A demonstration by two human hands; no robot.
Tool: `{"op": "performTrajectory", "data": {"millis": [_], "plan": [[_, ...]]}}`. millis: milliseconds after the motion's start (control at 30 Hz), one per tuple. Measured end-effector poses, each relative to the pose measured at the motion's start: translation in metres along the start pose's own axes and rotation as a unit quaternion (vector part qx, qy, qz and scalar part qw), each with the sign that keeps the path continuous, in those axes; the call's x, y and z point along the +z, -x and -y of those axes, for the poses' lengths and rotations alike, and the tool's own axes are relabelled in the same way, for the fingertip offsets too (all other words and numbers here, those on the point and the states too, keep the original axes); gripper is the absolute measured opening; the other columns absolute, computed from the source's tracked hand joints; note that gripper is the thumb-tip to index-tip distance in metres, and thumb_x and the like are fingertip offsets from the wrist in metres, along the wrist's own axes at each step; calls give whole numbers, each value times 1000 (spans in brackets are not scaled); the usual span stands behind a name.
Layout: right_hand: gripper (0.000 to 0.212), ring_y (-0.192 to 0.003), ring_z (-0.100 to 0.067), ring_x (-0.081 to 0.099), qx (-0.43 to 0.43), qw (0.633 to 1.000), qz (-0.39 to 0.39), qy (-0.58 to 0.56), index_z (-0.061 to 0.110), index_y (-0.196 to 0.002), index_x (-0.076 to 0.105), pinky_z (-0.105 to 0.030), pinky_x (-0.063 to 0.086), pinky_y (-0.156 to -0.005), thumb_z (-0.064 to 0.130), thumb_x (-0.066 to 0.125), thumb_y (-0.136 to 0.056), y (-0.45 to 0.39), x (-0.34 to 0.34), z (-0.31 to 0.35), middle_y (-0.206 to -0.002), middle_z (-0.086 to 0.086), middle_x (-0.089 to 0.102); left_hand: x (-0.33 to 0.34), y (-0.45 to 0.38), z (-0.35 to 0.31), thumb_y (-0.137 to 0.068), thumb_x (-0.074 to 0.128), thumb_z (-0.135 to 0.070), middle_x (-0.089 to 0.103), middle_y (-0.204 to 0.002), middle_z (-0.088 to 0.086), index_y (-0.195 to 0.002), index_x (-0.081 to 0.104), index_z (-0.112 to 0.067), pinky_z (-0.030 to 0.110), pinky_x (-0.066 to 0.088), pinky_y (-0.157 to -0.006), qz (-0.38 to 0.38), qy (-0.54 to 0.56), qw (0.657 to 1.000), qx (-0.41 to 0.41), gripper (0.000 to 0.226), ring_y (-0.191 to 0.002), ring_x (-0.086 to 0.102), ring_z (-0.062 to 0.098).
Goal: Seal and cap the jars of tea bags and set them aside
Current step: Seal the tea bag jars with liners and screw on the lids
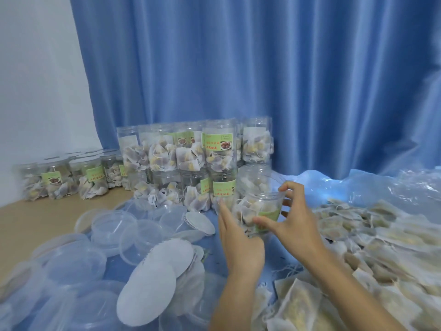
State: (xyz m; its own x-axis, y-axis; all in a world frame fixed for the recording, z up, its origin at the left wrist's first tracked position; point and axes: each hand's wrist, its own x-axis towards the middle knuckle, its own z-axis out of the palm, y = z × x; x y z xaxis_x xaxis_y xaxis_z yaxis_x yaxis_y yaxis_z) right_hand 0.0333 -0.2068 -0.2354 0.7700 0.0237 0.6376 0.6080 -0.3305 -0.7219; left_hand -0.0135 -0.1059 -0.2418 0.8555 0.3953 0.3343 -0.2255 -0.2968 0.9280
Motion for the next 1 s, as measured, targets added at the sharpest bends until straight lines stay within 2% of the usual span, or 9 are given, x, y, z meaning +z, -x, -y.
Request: {"op": "performTrajectory", "data": {"millis": [167,333,433,500,567,667,767,900,1000], "plan": [[68,-99,-9,60,2,996,87,18,53,-96,37,-29,51,-82,34,88,-55,15,15,-12,-107,14,59,-6,18,12,-79,51,10,9,-157,-13,-135,-17,-50,39,38,-106,-12,-40,999,29,107,-140,27,16],[52,-100,0,62,21,991,132,-30,62,-106,44,-11,49,-79,46,77,-69,12,16,-10,-109,18,62,-8,21,28,-78,66,1,6,-158,-4,-149,-4,-24,32,17,-117,-67,-61,994,57,104,-145,9,13],[64,-97,-5,66,87,982,144,-90,47,-125,40,-25,51,-90,24,76,-78,11,13,-14,-116,4,64,-7,20,35,-78,69,-4,6,-159,2,-150,1,-14,26,12,-114,-91,-79,992,47,100,-146,9,17],[56,-84,-12,68,132,973,157,-109,31,-121,43,-36,57,-81,11,73,-80,9,10,-12,-111,-3,67,-8,18,40,-78,71,-8,10,-158,6,-150,4,-9,27,12,-115,-100,-79,992,19,98,-145,11,20],[34,-63,-10,65,146,968,201,-8,21,-106,54,-32,59,-68,16,74,-79,5,1,-8,-88,-4,70,-10,15,46,-78,72,-11,22,-155,12,-149,11,-6,36,19,-116,-93,-58,994,-24,94,-143,21,26],[27,-44,-3,56,124,899,347,237,18,-82,69,-21,53,-57,43,74,-75,0,-16,2,-60,5,64,-11,11,53,-76,76,-15,39,-144,16,-142,27,-2,44,32,-107,-85,-42,993,-66,84,-134,36,30],[42,-52,-6,57,169,832,443,289,21,-78,71,-18,50,-54,60,74,-65,-3,-28,17,-56,10,61,-11,9,55,-75,77,-16,41,-143,15,-142,29,-3,45,32,-107,-92,-46,992,-69,83,-134,36,30],[42,-61,-9,63,240,749,540,299,23,-96,66,-18,53,-56,39,86,-63,-1,-32,28,-84,1,65,-11,8,56,-73,79,-15,44,-141,15,-139,33,-3,46,34,-105,-101,-44,991,-72,81,-132,40,30],[39,-70,-18,64,222,742,548,315,23,-96,66,-25,57,-67,23,88,-63,1,-28,27,-84,3,62,-11,8,56,-73,79,-17,45,-141,14,-138,34,-3,47,35,-105,-104,-40,991,-77,80,-131,40,31]]}}
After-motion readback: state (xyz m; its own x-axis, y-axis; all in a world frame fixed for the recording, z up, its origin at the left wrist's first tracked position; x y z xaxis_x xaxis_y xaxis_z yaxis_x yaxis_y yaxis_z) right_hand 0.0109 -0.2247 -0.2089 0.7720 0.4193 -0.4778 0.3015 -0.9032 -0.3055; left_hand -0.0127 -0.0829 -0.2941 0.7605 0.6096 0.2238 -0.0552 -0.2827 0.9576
